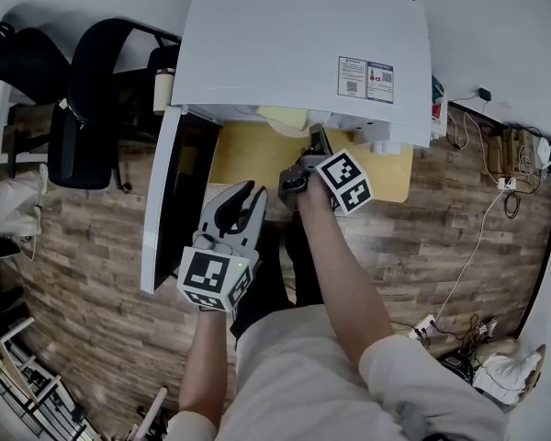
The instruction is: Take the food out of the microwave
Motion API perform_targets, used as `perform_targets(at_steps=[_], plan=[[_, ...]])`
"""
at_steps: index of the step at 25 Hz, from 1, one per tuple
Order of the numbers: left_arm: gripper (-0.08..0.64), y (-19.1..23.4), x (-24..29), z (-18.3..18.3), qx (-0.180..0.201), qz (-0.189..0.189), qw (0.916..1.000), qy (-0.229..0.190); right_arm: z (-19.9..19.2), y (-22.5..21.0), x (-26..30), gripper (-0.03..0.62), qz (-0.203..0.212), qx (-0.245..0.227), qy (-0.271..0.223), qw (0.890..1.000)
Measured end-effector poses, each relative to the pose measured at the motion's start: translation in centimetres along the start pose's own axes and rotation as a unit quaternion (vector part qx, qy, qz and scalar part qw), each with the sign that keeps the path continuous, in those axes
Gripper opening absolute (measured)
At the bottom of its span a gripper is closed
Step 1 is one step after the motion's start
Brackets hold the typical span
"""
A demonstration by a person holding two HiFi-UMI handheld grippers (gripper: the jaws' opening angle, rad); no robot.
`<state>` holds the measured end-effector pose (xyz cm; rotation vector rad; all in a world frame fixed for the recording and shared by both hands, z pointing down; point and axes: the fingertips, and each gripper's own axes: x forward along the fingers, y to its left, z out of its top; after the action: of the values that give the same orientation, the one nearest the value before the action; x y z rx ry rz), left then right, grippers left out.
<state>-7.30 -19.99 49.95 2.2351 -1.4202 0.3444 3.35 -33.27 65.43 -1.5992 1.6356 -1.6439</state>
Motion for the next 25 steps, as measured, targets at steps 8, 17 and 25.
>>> perform_targets(at_steps=[8, 17, 25], plan=[[0.067, -0.7, -0.1, 0.4, 0.005, 0.011, 0.9999, -0.004, 0.4, 0.4, -0.4, 0.008, 0.043, 0.043, 0.007, 0.998], [0.066, -1.3, -1.1, 1.0, 0.004, 0.036, 0.9992, -0.017, 0.9, 0.5, -0.8, 0.005, 0.077, 0.08, 0.022, 0.994], [0.066, -1.5, -1.3, 1.1, -0.001, 0.031, 0.9993, -0.019, 0.9, 0.8, -1.7, 0.005, 0.091, 0.09, 0.026, 0.991]])
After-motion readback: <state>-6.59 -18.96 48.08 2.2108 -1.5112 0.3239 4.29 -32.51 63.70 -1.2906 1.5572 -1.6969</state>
